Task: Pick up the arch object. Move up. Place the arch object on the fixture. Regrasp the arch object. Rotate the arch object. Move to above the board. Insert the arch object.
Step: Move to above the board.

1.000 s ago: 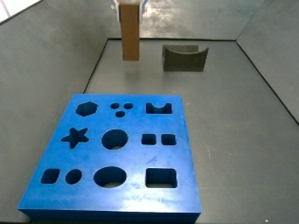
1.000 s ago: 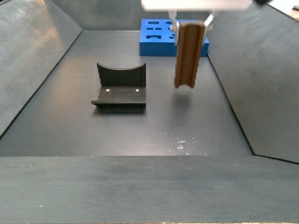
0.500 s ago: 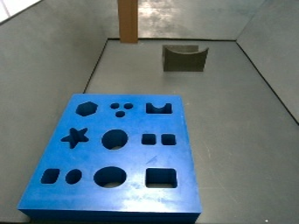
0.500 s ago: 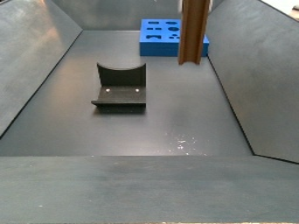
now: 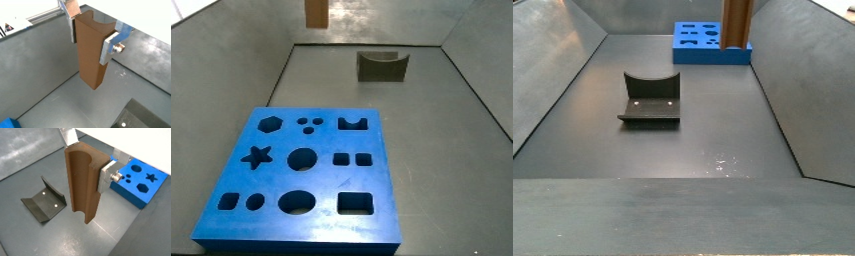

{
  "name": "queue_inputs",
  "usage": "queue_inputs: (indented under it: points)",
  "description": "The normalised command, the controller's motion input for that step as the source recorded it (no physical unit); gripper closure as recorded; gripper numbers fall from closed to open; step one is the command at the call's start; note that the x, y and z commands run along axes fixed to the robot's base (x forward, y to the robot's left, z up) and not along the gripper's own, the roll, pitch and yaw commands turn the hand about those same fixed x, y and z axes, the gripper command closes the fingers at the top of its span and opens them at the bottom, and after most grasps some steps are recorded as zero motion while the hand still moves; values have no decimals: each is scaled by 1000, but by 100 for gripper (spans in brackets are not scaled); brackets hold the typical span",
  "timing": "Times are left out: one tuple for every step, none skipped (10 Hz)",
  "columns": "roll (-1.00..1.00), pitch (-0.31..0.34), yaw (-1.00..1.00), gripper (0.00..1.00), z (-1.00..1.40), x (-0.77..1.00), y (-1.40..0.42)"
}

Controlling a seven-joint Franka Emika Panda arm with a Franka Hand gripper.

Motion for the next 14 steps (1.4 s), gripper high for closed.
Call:
queue_inputs:
  points:
    - [-80,73,22,100,316,5,-23]
    - [-98,100,-100,100,223,225,-1000]
    - [-49,101,-95,100,202,231,-1000]
    - [-3,126,-37,100,210,241,-1000]
    - [-26,130,-24,100,209,254,-1000]
    - [-13,132,-9,100,207,262,-1000]
    - [8,130,-3,100,209,267,-1000]
    - [0,127,5,100,211,288,-1000]
    - [3,130,6,100,212,301,-1000]
    - [20,132,12,100,217,336,-1000]
    - [41,134,11,100,199,335,-928]
    - [77,141,7,100,120,251,-562]
    - [84,145,9,100,85,211,-400]
    - [90,126,12,100,49,149,-210]
